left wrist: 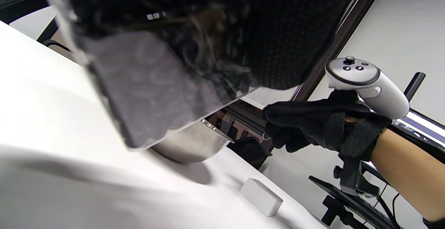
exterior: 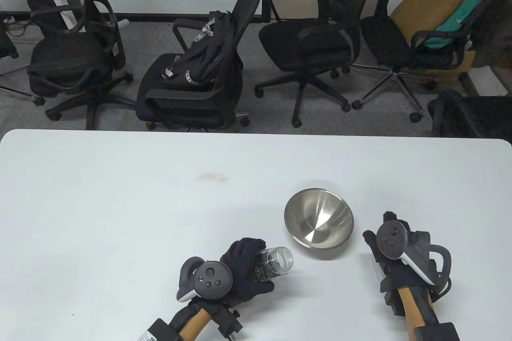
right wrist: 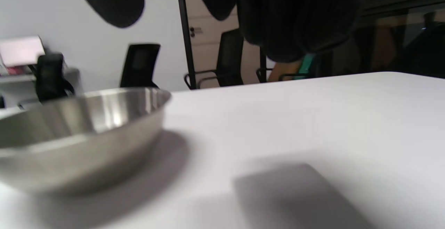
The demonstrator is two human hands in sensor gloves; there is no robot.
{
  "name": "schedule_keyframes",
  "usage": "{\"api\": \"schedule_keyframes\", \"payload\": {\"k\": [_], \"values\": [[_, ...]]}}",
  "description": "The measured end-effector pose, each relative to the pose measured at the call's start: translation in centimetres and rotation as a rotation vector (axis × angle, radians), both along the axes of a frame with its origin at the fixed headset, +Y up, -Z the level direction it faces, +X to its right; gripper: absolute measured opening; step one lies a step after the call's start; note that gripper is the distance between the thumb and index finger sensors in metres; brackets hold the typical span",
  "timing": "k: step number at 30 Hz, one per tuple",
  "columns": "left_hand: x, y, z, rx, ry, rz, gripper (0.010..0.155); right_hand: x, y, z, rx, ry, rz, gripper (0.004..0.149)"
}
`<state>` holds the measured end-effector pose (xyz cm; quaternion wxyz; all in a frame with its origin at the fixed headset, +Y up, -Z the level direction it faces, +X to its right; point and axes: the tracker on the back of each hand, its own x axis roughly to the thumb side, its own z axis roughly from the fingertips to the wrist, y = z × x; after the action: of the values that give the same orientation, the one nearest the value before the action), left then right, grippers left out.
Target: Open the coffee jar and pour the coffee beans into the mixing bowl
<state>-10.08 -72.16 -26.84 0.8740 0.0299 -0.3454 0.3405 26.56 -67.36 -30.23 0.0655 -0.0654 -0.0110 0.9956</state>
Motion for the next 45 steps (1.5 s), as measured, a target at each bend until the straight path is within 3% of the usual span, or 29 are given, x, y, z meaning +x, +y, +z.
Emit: {"api": "schedule_keyframes", "payload": {"k": [6, 14, 19, 25, 36, 40, 45], "values": [[-0.5, 0.2, -0.2, 0.008, 0.015, 0.000, 0.093, -1.7, -0.4, -2.5, -0.114, 0.027, -0.085, 0.087], [-1.0, 0.4, -0.3, 0.011, 0.029, 0.021, 0.093, -3.6, -3.4, -5.8, -0.261, 0.002, -0.080, 0.091], [-1.2, 0.5, -0.2, 0.017, 0.033, 0.027, 0.093, -3.4, -4.9, -7.0, -0.285, -0.046, -0.121, 0.088], [-1.5, 0.8, -0.1, 0.023, 0.038, 0.041, 0.093, -2.8, -6.3, -7.5, -0.273, -0.150, -0.143, 0.078], [-1.7, 0.9, -0.1, 0.020, 0.048, 0.058, 0.093, -2.6, -8.1, -7.4, -0.242, -0.199, -0.377, 0.050], [-1.8, 0.9, 0.0, 0.021, 0.049, 0.059, 0.093, -2.6, -7.8, -7.1, -0.232, -0.186, -0.401, 0.044], [-1.9, 0.9, -0.1, 0.023, 0.052, 0.067, 0.093, -2.1, -5.6, -5.8, -0.170, -0.147, -0.379, 0.043]]}}
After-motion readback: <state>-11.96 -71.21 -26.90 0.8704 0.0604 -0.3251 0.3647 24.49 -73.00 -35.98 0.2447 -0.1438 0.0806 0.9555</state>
